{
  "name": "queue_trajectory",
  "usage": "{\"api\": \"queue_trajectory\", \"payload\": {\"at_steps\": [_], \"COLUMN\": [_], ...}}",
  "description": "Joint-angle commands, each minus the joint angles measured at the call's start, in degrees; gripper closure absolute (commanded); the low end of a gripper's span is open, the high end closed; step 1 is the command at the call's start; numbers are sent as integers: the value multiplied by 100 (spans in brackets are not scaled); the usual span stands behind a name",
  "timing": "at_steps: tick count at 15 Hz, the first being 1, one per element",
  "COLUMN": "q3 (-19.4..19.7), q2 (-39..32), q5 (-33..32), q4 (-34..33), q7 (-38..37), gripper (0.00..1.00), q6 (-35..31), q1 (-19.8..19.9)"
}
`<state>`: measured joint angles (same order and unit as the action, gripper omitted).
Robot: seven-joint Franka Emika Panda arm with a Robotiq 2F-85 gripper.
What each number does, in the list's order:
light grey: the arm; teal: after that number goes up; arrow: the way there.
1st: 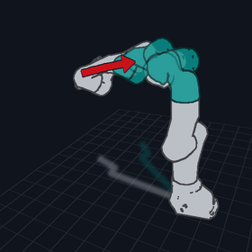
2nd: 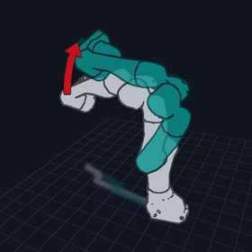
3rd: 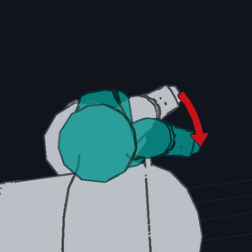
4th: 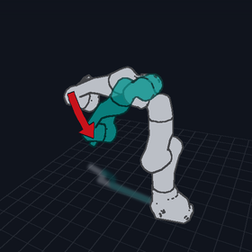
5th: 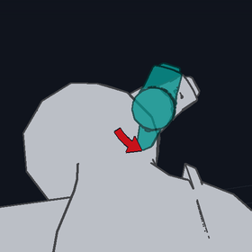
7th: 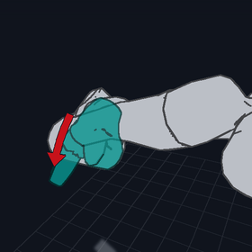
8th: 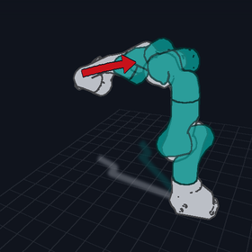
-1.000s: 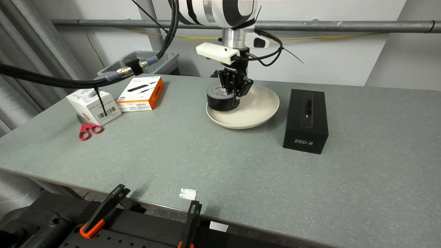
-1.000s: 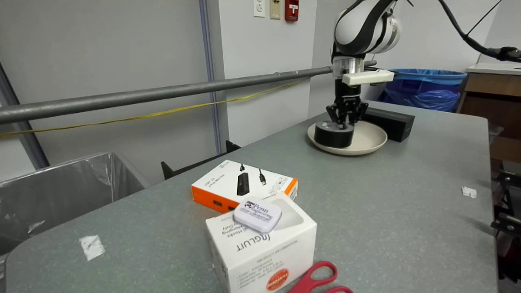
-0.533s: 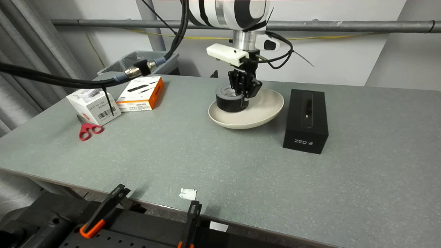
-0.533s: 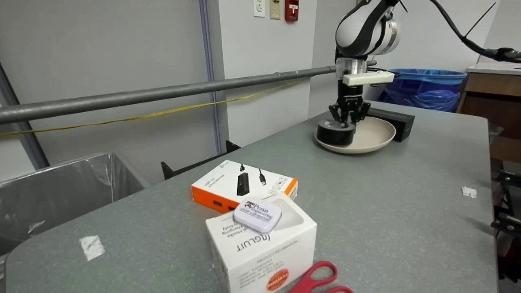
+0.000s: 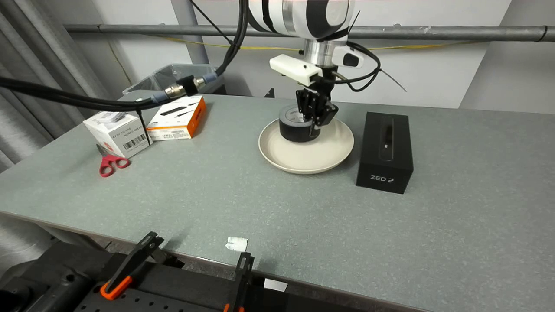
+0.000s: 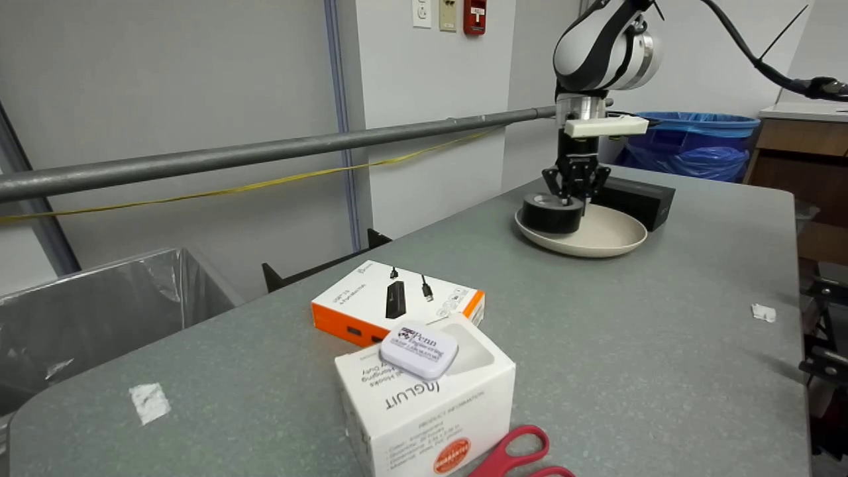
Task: Put the black masking tape on the white plate
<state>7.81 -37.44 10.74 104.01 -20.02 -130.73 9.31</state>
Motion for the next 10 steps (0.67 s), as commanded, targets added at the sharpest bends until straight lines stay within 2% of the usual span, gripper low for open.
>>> {"api": "queue_trajectory", "payload": {"at_steps": [1,10], "q3": [-9,112], "q2": [72,-117], "q5": [182,57], "q4": [-10,-197], "q7": [61,-103], "gripper": [93,93], "q6": [149,776], "q1": [62,15]}}
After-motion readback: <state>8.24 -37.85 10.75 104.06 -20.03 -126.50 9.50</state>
